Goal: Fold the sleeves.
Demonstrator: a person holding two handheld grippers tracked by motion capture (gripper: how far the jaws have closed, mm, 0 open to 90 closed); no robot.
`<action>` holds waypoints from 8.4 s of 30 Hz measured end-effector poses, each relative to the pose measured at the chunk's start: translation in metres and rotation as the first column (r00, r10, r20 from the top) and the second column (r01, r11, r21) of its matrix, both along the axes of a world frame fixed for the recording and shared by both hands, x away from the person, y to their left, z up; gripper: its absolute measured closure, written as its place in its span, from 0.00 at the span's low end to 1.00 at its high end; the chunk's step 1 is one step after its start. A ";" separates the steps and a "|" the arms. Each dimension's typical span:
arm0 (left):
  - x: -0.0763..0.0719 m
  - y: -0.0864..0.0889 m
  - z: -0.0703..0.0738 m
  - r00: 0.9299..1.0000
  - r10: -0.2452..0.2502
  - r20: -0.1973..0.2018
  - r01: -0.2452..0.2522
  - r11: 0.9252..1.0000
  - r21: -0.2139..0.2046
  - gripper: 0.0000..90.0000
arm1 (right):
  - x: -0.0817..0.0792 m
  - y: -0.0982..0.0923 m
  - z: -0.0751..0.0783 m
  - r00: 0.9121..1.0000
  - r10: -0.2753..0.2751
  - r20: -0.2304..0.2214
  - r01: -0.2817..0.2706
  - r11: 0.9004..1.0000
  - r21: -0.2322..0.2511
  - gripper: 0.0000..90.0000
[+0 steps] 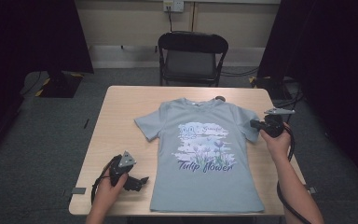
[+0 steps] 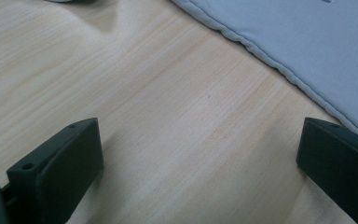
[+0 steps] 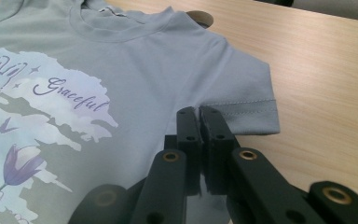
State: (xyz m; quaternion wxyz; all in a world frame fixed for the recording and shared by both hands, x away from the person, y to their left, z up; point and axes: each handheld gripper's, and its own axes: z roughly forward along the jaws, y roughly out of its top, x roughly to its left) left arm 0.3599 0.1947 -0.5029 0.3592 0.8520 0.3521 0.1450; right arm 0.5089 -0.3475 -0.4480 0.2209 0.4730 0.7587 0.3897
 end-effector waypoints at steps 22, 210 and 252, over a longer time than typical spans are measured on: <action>0.000 0.000 0.000 1.000 0.000 0.000 0.000 1.000 0.000 0.00 | 0.004 0.023 0.005 0.999 0.046 0.000 -0.046 0.999 0.003 0.97; 0.000 0.000 0.000 1.000 0.000 0.000 0.000 1.000 0.000 0.00 | -0.107 0.033 -0.026 0.959 0.281 -0.044 -0.281 0.960 -0.005 0.14; 0.000 0.000 0.000 1.000 0.000 0.000 0.000 1.000 0.000 0.00 | -0.146 0.010 -0.048 0.963 0.258 -0.075 -0.261 0.965 -0.026 0.14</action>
